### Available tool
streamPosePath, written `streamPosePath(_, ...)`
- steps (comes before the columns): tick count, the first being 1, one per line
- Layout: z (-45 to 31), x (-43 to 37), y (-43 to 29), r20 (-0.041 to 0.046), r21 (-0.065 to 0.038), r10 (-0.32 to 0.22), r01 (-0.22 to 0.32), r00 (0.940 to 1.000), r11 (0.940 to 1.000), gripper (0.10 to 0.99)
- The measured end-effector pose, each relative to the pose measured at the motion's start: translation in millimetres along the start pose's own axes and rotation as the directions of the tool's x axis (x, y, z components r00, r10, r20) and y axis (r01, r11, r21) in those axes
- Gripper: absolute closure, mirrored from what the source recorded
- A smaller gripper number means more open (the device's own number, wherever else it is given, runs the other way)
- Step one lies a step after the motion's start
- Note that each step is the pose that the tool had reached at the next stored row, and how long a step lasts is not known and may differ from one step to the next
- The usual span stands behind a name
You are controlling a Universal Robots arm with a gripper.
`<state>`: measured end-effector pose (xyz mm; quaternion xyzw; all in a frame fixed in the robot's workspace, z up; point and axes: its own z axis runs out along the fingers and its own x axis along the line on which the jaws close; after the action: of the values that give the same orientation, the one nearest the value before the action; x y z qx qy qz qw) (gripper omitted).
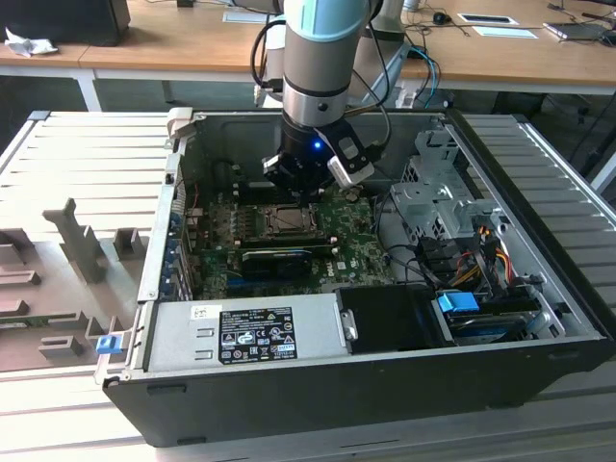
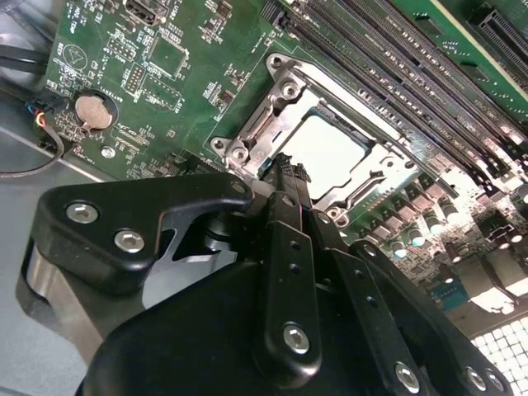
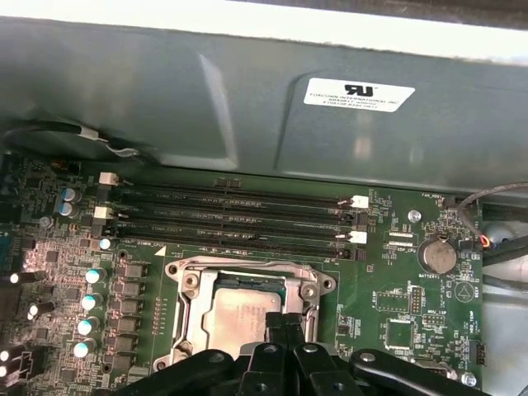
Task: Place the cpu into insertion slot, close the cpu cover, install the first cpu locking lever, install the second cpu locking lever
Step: 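Install the second cpu locking lever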
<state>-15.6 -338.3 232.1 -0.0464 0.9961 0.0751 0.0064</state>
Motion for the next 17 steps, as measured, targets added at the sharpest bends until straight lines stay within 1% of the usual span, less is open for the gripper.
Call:
streamPosePath(3,-0.4,0.1,-1.7,0.0,-0.001,0.0,0.0,1.0,1.0,0.98)
streamPosePath(7,-1.4,0.8,-8.6,0.0001,-0.002,0.0,0.0,1.0,1.0,0.98)
streamPosePath(8,-1.6,0.9,-9.4,0.0001,-0.002,0.0,0.0,1.0,1.0,0.98)
streamPosePath(14,-7.0,0.8,-8.9,0.0001,-0.002,0.0,0.0,1.0,1.0,0.98)
streamPosePath(17,-12.3,0.7,-8.1,0.0001,-0.002,0.0,0.0,1.0,1.0,0.98)
